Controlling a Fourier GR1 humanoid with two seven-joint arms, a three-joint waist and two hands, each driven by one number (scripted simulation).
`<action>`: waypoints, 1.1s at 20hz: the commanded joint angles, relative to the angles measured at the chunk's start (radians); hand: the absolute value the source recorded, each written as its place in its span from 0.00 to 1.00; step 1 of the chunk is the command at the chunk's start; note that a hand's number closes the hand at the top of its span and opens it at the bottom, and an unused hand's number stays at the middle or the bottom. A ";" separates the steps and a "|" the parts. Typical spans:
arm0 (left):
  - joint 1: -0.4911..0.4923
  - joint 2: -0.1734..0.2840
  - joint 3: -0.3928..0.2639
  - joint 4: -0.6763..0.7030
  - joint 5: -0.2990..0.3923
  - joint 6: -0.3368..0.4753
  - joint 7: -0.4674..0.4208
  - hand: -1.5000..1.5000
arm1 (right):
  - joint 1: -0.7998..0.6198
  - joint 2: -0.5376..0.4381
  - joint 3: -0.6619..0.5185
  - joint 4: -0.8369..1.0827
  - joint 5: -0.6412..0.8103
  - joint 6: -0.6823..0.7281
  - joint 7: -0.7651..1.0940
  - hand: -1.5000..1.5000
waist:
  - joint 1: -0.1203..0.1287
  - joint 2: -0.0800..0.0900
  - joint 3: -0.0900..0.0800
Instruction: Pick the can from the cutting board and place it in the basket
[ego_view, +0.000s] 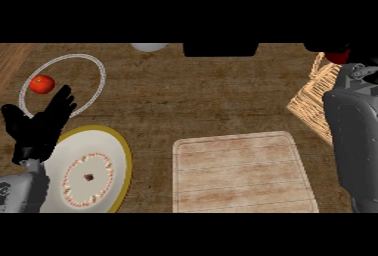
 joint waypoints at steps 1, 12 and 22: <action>-0.080 0.015 0.024 0.097 0.005 -0.010 -0.010 0.50 | 0.109 -0.040 -0.052 -0.037 -0.048 0.002 -0.041 1.00 | -0.003 0.004 0.000; -0.024 0.006 0.023 0.000 0.000 -0.001 0.012 0.50 | 0.262 -0.067 -0.216 -0.021 -0.021 -0.239 -0.072 1.00 | 0.004 0.004 0.000; 0.024 -0.038 -0.016 -0.081 -0.021 0.003 0.042 0.50 | 0.239 -0.100 -0.251 0.152 -0.225 -0.326 -0.296 0.00 | 0.013 0.003 0.000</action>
